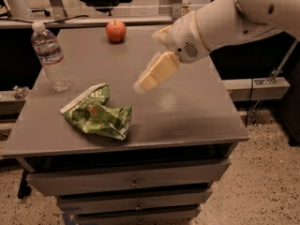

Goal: Pick water bottle

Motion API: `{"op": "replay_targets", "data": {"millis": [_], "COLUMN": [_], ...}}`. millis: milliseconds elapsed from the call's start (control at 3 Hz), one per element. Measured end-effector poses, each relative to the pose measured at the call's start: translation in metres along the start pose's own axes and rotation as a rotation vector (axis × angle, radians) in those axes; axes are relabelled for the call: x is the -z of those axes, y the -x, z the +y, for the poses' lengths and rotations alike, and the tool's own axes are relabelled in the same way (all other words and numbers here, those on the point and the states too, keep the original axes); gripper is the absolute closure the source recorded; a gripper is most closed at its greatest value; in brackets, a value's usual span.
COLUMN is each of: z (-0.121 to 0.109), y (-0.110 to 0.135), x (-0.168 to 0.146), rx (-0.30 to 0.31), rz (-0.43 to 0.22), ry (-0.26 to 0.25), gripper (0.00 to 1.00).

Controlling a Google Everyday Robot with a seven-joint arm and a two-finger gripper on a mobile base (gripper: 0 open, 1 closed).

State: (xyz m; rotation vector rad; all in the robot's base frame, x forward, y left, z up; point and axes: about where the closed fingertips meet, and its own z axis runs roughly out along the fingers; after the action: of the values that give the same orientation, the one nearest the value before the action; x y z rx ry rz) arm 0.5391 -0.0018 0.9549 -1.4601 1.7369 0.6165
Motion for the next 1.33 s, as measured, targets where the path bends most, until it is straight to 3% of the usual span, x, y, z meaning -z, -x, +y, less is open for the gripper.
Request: {"op": "replay_targets", "data": {"millis": [667, 1333], "z": [-0.015, -0.044], "y": [0.012, 0.060], "x": [-0.097, -0.173], "rx": [-0.013, -0.043], "rz": [-0.186, -0.383], "ry": [0.073, 0.058], "gripper": [0.00, 0.00]}}
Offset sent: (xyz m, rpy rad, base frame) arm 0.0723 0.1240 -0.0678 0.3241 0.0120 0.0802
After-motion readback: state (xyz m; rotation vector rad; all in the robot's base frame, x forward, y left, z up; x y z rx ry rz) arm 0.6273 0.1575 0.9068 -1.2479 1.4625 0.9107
